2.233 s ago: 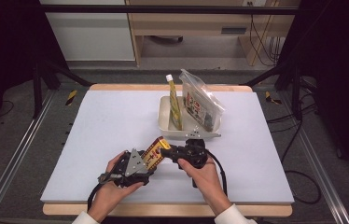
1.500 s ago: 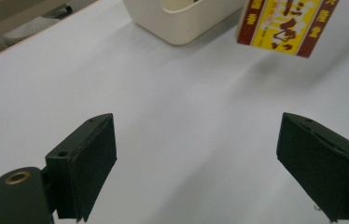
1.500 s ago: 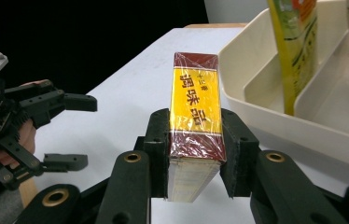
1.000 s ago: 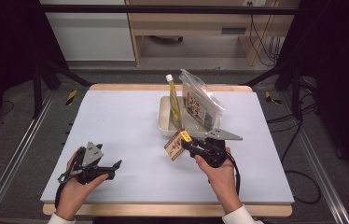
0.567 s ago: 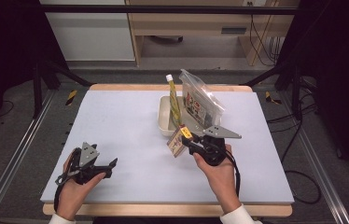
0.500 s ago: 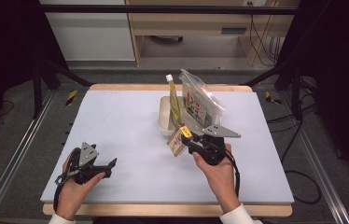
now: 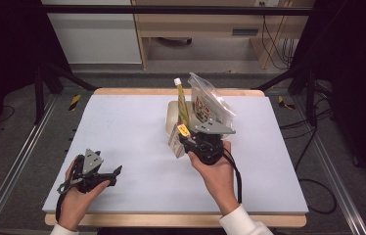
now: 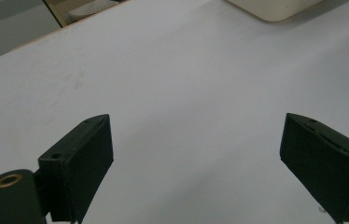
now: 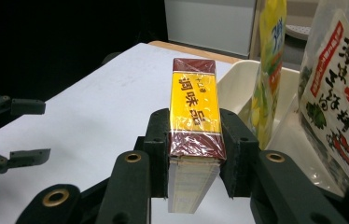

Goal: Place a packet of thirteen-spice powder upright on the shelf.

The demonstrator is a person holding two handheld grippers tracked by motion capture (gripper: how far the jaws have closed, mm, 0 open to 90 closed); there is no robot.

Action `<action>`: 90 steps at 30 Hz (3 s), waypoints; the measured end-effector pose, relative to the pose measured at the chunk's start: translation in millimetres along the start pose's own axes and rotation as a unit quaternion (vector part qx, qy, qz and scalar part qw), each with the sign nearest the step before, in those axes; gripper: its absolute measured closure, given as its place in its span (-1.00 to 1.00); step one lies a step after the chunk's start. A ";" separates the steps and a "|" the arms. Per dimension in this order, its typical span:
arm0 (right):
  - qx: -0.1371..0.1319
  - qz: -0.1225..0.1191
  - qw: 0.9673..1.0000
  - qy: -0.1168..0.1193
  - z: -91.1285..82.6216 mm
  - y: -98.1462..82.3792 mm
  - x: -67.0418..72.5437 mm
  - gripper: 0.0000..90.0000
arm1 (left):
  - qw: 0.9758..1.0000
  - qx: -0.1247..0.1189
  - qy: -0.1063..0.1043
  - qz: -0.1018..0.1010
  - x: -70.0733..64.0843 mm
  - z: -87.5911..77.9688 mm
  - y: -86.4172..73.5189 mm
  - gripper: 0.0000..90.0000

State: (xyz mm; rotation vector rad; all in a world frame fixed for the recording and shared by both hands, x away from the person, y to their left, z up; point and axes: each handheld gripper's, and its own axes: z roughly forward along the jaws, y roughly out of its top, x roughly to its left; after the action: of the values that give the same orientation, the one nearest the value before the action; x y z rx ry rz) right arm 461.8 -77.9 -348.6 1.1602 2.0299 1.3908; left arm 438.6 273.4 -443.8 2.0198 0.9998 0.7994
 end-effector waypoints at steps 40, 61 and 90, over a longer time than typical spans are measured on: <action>-0.038 0.006 0.998 -0.041 15.1 21.5 18.1 0.51 | 1.000 -0.001 0.002 -0.007 2.8 -1.5 -0.9 -0.79; -0.053 0.010 0.996 -0.071 22.0 16.3 20.3 0.51 | 1.000 -0.003 0.000 -0.006 2.0 -1.7 -0.5 -0.78; -0.122 0.052 0.982 -0.137 65.1 1.6 15.1 0.51 | 1.000 -0.001 -0.008 0.001 -1.8 -0.9 0.5 -0.78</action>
State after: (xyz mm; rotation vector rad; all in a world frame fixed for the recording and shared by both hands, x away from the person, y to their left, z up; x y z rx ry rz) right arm 500.9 -29.1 -372.3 1.2832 1.5819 1.3955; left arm 437.2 271.9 -443.2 2.0223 0.9884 0.7842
